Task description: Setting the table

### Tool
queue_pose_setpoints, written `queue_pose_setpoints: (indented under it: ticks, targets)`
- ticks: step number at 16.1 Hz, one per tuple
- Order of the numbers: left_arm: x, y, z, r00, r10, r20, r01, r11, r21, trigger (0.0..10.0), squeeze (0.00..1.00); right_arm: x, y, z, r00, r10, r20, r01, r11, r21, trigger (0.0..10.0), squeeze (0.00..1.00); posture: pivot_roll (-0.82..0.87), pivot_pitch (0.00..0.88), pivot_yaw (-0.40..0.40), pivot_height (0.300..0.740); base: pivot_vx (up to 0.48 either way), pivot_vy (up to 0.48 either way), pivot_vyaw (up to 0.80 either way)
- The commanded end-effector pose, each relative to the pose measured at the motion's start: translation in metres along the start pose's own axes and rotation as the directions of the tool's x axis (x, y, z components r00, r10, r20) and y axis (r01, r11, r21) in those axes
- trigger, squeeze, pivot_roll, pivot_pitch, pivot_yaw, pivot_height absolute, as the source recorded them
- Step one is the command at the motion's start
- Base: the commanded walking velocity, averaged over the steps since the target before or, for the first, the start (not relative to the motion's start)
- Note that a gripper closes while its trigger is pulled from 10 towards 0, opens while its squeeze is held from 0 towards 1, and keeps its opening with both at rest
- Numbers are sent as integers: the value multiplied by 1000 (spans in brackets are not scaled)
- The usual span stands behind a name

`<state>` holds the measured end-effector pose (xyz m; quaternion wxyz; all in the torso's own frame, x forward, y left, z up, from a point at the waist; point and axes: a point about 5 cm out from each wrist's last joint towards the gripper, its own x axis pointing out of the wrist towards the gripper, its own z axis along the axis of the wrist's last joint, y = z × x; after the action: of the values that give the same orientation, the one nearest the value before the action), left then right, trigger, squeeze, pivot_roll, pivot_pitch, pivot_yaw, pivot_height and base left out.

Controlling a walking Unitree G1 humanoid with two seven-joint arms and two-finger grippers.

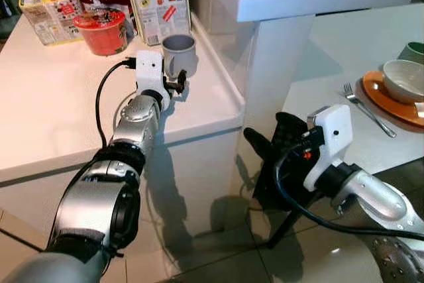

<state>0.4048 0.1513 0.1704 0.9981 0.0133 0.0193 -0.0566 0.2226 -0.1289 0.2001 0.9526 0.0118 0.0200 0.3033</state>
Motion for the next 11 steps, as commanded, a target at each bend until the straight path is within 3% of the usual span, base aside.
queue_pose_setpoints:
  ticks: [1,2,3,4,7,11]
  targets:
    - [2,2,8,1000,23,21,-23,1000,16,10000,1000,-4,1,3,1000,1,-2,-1,1000,-5,10000,0,-232,0,10,740,0,0,0]
    - [2,4,8,999,35,21,-35,999,17,10000,1000,-5,2,3,1000,3,-7,-3,1000,-6,10000,0,-238,0,8,740,0,0,0]
    - [3,4,9,999,31,23,-31,999,7,10000,337,-6,3,3,1000,4,-10,-4,1000,-5,10000,0,-240,1,8,740,0,0,0]
    - [3,1,10,1000,11,28,-10,1000,-21,10000,0,-7,4,3,1000,7,-16,-7,1000,-4,10000,0,-244,8,5,740,0,0,0]
    - [5,-6,11,999,-29,36,31,999,-42,10000,0,-7,6,3,1000,14,-28,-14,1000,-10,10000,0,-254,13,1,740,0,0,0]
    - [6,-6,15,1000,-12,26,12,1000,16,10000,0,-11,9,8,999,23,-28,-24,999,-25,10000,0,-280,50,4,740,0,0,0]
